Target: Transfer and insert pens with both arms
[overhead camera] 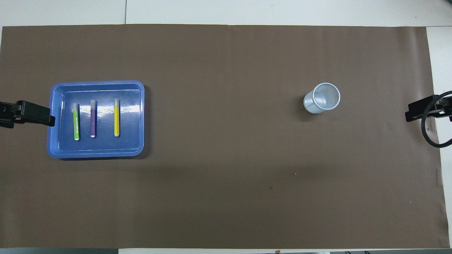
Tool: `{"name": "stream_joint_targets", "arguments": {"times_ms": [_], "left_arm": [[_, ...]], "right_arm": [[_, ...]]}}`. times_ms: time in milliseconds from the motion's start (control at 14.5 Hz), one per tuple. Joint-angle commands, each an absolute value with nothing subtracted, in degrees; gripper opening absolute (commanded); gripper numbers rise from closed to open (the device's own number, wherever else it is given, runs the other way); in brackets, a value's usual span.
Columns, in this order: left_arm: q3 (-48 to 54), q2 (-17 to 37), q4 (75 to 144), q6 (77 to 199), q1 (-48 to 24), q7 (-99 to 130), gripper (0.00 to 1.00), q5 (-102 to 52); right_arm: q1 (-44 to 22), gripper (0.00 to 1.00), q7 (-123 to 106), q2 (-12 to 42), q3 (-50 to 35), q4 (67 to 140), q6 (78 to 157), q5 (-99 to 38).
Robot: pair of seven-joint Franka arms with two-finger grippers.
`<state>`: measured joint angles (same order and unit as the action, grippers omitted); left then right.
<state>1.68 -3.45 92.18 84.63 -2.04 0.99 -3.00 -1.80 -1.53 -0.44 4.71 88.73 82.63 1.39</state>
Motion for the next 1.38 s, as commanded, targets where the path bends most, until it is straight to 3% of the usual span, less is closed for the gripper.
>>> {"name": "stream_joint_targets", "arguments": {"times_ms": [0,691,1037,1314], "left_arm": [[0.9,-4.2,93.2,85.3,-2.8,0.1,1.00,-3.0],[1.0,-4.1,95.1,89.8,-2.5,0.8,1.00,-3.1],[1.1,-3.3,105.5,104.3,-3.0,0.9,1.00,-3.1],[1.1,3.2,108.2,113.6,-4.7,0.9,1.00,-3.0]], "right_arm": [[-1.3,1.00,-2.6,-1.1,4.5,89.4,83.2,0.4],[-1.2,1.00,-2.6,-1.1,4.5,89.5,83.0,0.4],[0.7,1.00,-2.6,-1.2,4.7,89.7,82.3,-6.8],[1.1,1.00,-2.7,-1.6,4.7,90.5,81.9,-12.6]]}}
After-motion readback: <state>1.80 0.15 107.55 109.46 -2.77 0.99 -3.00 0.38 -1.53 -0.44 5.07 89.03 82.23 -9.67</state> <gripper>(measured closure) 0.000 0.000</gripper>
